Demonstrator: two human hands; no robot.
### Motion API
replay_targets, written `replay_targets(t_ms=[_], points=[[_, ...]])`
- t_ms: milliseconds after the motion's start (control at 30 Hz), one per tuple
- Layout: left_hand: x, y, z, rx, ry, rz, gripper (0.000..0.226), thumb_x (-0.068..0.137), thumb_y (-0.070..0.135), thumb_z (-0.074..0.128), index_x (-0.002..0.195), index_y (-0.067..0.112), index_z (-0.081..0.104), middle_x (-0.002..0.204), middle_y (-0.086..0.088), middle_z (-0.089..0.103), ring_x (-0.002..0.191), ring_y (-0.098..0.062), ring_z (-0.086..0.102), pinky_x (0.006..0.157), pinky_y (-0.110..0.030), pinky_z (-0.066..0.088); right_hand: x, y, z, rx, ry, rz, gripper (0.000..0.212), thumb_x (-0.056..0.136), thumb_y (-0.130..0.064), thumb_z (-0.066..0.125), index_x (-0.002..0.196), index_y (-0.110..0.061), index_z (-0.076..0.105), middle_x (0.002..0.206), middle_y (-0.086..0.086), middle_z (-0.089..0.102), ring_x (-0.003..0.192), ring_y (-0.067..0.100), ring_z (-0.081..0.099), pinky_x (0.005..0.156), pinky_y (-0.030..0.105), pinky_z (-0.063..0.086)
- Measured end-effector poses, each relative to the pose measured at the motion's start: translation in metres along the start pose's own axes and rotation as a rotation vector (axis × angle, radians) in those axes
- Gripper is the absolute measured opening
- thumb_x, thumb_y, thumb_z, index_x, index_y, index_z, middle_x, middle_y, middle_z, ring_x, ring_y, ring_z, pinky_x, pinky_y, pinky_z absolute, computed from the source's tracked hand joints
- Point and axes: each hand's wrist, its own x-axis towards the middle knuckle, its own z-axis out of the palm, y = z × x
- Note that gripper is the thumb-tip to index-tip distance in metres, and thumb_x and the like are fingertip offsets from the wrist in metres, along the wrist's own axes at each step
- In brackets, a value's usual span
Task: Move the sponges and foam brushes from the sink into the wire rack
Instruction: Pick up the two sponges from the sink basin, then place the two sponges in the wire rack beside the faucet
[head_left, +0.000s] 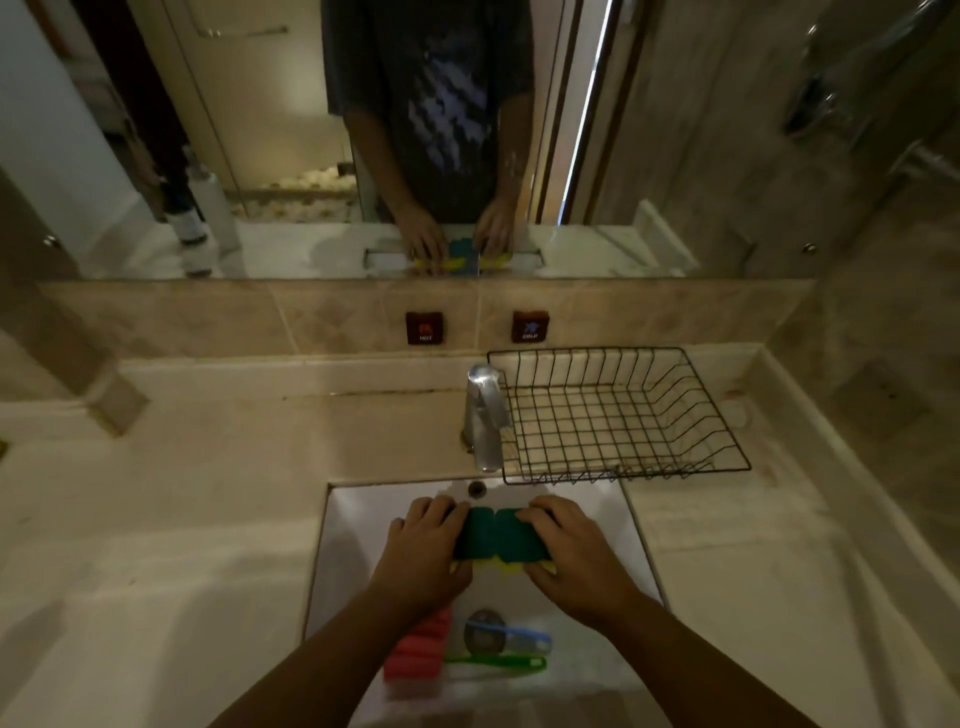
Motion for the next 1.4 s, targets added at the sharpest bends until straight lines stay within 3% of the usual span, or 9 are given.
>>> replay_targets(t_ms=[133,533,667,933,1100,1400], points=[[0.006,0.007,-0.025,0.024,0.058,0.033,0.070,0.082,0.046,0.052,0.147,0.026,0.035,0.142,0.001,0.043,0.127,-0.024,0.038,0.096,-0.042,0.043,0.011,0.000,-0.025,0.007,0.033,-0.038,0.053,0.081,-0.034,0.064,0.131,-0.021,0.051,0.130,0.002,0.051,0.117,0.019,0.048,0.094,0.031,0.046],[0.024,0.021,-0.063,0.023,0.120,0.088,0.066,0.085,0.047,0.049,0.147,0.029,0.035,0.140,0.005,0.042,0.126,-0.018,0.036,0.098,-0.036,0.039,0.025,0.004,-0.056,0.011,0.121,-0.043,0.056,0.081,-0.039,0.066,0.132,-0.030,0.048,0.131,-0.008,0.048,0.116,0.008,0.044,0.095,0.023,0.043],[0.024,0.023,-0.064,-0.005,0.103,0.070,0.064,0.084,0.046,0.049,0.145,0.031,0.034,0.140,0.006,0.042,0.124,-0.017,0.035,0.098,-0.036,0.040,0.026,0.008,-0.057,0.017,0.112,-0.031,0.057,0.080,-0.039,0.066,0.133,-0.034,0.045,0.133,-0.011,0.045,0.118,0.005,0.039,0.099,0.028,0.043],[0.035,0.024,-0.064,-0.010,0.126,0.094,0.062,0.085,0.049,0.050,0.143,0.031,0.038,0.136,0.006,0.045,0.119,-0.015,0.038,0.095,-0.034,0.042,0.032,0.012,-0.065,0.035,0.122,-0.009,0.055,0.081,-0.033,0.068,0.132,-0.031,0.047,0.131,-0.011,0.045,0.115,0.002,0.039,0.096,0.022,0.043],[0.044,0.036,-0.061,-0.018,0.139,0.111,0.067,0.087,0.052,0.050,0.147,0.030,0.033,0.140,0.007,0.042,0.122,-0.015,0.038,0.098,-0.034,0.041,0.032,0.028,-0.077,0.036,0.108,-0.021,0.055,0.079,-0.032,0.069,0.130,-0.028,0.049,0.130,-0.010,0.047,0.114,0.003,0.040,0.093,0.018,0.042],[0.082,0.080,-0.042,-0.038,0.099,0.113,0.064,0.086,0.050,0.053,0.145,0.032,0.035,0.140,0.007,0.044,0.125,-0.014,0.038,0.102,-0.034,0.038,0.024,0.088,-0.091,0.091,0.058,0.020,0.056,0.079,-0.035,0.067,0.131,-0.028,0.049,0.128,-0.008,0.046,0.112,0.006,0.044,0.092,0.024,0.047]])
